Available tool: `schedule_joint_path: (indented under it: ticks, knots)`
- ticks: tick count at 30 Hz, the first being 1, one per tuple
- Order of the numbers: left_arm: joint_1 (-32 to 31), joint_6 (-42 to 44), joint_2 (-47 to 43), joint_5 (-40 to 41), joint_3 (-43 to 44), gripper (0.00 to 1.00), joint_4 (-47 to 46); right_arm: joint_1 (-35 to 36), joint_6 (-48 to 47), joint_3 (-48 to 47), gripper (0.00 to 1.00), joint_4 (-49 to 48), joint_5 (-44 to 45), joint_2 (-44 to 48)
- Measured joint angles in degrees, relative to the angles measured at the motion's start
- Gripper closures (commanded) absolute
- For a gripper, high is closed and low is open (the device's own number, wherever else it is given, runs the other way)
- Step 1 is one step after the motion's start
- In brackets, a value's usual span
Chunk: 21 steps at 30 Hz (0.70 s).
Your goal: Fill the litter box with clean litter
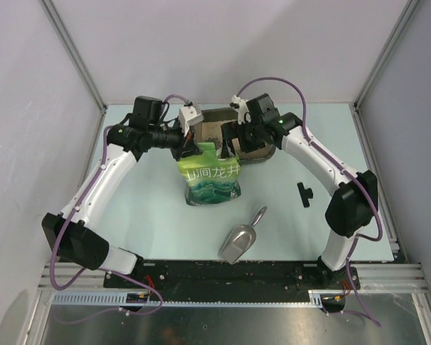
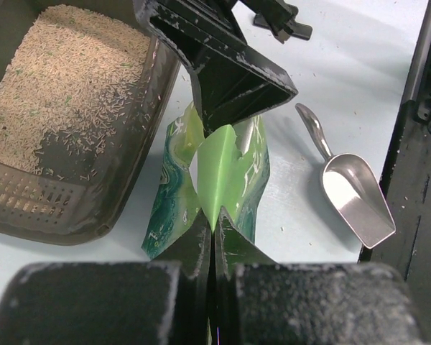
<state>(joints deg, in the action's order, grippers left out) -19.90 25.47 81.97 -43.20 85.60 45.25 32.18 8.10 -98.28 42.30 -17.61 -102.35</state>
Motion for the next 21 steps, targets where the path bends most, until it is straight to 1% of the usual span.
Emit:
schedule_joint_path:
  ticks: [6, 12, 15, 21]
  knots:
    - [-0.1, -1.4, -0.5, 1.1, -0.6, 1.00, -1.0, 2.3, 0.7, 0.0, 0.00, -0.3, 5.4, -0.1]
    - [-0.3, -2.6, -1.6, 1.3, -2.1, 1.00, -2.3, 7.4, -0.7, -0.4, 0.00, -0.2, 16.7, 1.1]
    - [-0.5, -3.0, -2.3, 1.3, -2.8, 1.00, -2.7, 8.2, -1.1, 0.3, 0.00, -0.6, 16.8, 2.5]
    - [-0.6, -3.1, -3.0, 1.7, -3.8, 1.00, -4.0, 6.3, -1.2, 0.4, 0.00, -1.2, 15.5, 3.4]
